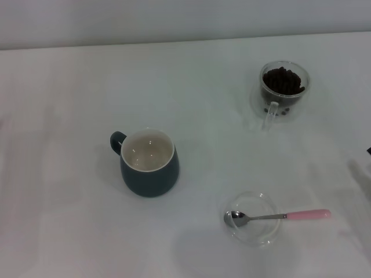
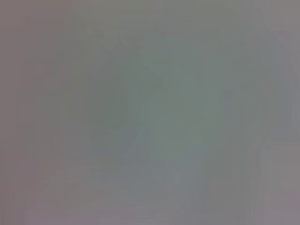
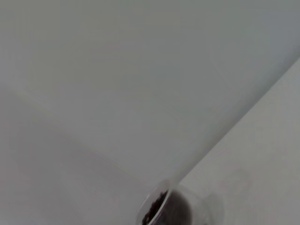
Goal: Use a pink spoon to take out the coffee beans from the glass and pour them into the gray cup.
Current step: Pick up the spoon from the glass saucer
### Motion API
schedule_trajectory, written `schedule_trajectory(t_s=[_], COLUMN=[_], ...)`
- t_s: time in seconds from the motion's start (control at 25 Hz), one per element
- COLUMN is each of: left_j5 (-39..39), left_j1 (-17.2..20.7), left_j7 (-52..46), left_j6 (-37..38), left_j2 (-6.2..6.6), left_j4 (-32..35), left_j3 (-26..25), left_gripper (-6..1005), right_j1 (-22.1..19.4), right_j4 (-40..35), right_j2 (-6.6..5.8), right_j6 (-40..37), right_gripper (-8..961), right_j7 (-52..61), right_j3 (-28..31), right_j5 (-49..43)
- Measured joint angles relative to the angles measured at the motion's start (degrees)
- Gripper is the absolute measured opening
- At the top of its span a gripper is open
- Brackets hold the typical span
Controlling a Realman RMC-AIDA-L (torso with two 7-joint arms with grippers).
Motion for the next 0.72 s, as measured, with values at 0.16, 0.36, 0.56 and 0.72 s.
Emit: schedule_trajectory(t_s=[0.16,0.36,0.56,0.72], left_j5=[0.8,1.0,1.1,1.4], left_j1=[0.1,-0.1,-0.7,-2.4], left_j7=[0.0,0.0,0.0,0.0], left_j6=[-0.2,-0.1,0.3,2.8], left_j2=[-0.60,-0.60,-0.41,-0.41], left_j4=[-0.4,-1.5,-2.6,-2.6], left_j3=[-0.6,-0.4,-0.5,-0.2], left_gripper=[887,887,888,887], right_j1=[-1.2,-2.1,-2.3,-1.8], right_j4=[-2.4,-2.0,0.6,3.8], right_j2=[-0.48,0.13,0.37,0.67], right_j6=[1.1,1.6,3.7,4.4], right_gripper=[830,830,829,830], right_j7=[-1.6,-3.7,-4.6,-6.0], right_j3=[-5.9,-7.3,-9.2,-9.2], right_j5=[0.0,-0.1,-1.3,-3.0])
